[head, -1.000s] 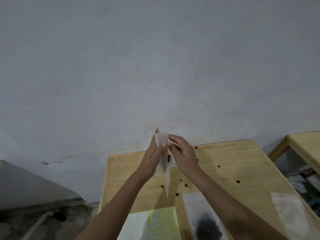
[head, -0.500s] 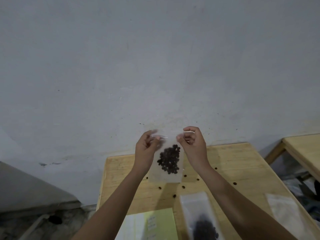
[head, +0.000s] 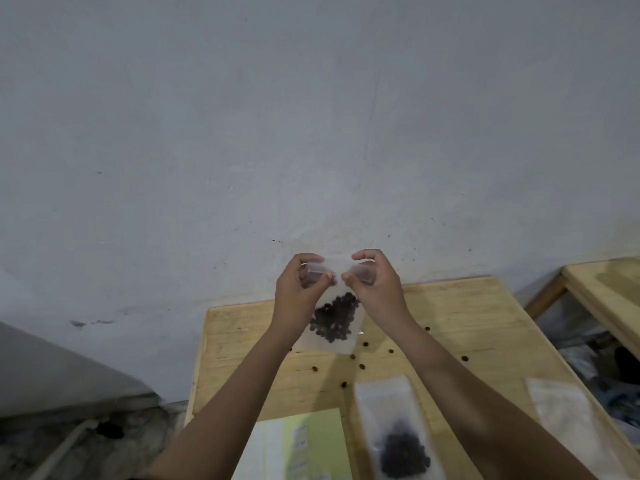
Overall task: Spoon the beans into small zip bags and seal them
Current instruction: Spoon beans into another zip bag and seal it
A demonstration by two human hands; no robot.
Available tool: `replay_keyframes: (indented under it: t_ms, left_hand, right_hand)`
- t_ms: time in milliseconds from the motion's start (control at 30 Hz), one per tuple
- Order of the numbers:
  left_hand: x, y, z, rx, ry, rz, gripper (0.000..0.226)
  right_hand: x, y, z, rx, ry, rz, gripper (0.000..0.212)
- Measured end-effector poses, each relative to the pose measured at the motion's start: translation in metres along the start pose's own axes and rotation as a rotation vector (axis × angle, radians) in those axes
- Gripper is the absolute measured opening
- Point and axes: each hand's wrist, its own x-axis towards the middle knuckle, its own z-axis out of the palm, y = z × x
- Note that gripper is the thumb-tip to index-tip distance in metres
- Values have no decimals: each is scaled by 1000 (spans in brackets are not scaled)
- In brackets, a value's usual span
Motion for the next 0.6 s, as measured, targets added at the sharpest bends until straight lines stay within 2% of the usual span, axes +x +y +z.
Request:
replay_keyframes:
  t_ms: [167,333,467,600]
  left_hand:
    - [0,-5,6,-7,12,-13,21]
    - [-1,-15,10,-35,-37,-9,17]
    - [0,-20,15,-103,-72,-29,15]
    - [0,-22,19,-128,-71,-59,15]
  right_hand:
    - [4,3,-2,-27,31,-19,17]
    - [7,9,-13,-6,6,-11,16]
    - [10,21,-23,51,-56,80,16]
    - [7,32,-33,89,24,86,14]
